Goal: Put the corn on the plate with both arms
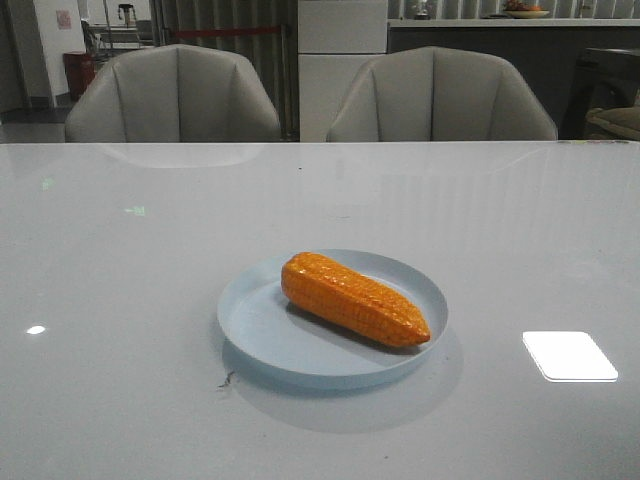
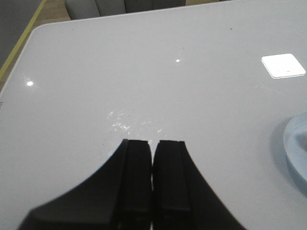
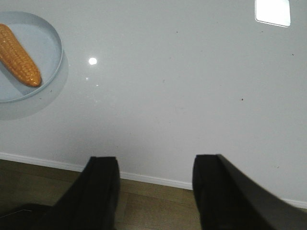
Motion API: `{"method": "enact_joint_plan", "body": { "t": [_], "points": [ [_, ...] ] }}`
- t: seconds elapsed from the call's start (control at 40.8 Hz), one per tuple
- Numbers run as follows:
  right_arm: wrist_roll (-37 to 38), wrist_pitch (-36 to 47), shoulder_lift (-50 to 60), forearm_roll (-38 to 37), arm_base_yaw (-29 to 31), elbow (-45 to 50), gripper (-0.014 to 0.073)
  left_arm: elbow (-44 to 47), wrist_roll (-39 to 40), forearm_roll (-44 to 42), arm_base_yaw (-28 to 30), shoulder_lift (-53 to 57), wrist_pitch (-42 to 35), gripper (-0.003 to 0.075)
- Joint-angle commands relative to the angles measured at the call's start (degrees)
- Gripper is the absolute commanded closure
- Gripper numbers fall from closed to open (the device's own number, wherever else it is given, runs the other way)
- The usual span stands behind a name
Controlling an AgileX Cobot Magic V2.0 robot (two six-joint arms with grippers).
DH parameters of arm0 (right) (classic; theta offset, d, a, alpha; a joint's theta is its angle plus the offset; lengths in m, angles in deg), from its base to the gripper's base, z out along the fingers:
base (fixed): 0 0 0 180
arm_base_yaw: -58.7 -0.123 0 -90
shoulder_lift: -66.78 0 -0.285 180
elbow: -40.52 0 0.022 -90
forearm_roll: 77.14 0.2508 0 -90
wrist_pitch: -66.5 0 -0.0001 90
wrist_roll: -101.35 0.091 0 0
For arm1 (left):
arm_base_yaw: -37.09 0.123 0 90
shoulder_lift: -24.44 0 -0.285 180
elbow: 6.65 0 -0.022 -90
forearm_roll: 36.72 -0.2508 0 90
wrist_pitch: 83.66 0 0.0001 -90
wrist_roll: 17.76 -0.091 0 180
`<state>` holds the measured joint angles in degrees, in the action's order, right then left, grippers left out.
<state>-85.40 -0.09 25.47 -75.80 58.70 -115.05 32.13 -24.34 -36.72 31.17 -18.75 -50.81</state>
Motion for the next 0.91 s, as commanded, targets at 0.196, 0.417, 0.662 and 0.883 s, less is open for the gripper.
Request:
{"method": "enact_joint_plan", "body": {
  "t": [0.196, 0.417, 0.662, 0.883],
  "points": [
    [0.2, 3.3, -0.3, -0.5, 0.4, -1.2, 0.0149, -1.6, 0.6, 2.8, 0.0, 0.1, -4.3, 0.0624],
    [0.2, 3.4, -0.3, -0.5, 0.4, -1.2, 0.0149, -1.6, 0.6, 2.8, 0.0, 0.1, -4.4, 0.0624],
    [0.2, 2.7, -0.3, -0.5, 0.4, -1.2, 0.016, 6.6, 0.6, 3.3, 0.0, 3.2, -25.1, 0.0624],
    [0.2, 2.7, -0.3, -0.5, 0.4, -1.2, 0.016, 23.6, 0.6, 3.3, 0.0, 8.3, -61.9, 0.0624]
  ]
}}
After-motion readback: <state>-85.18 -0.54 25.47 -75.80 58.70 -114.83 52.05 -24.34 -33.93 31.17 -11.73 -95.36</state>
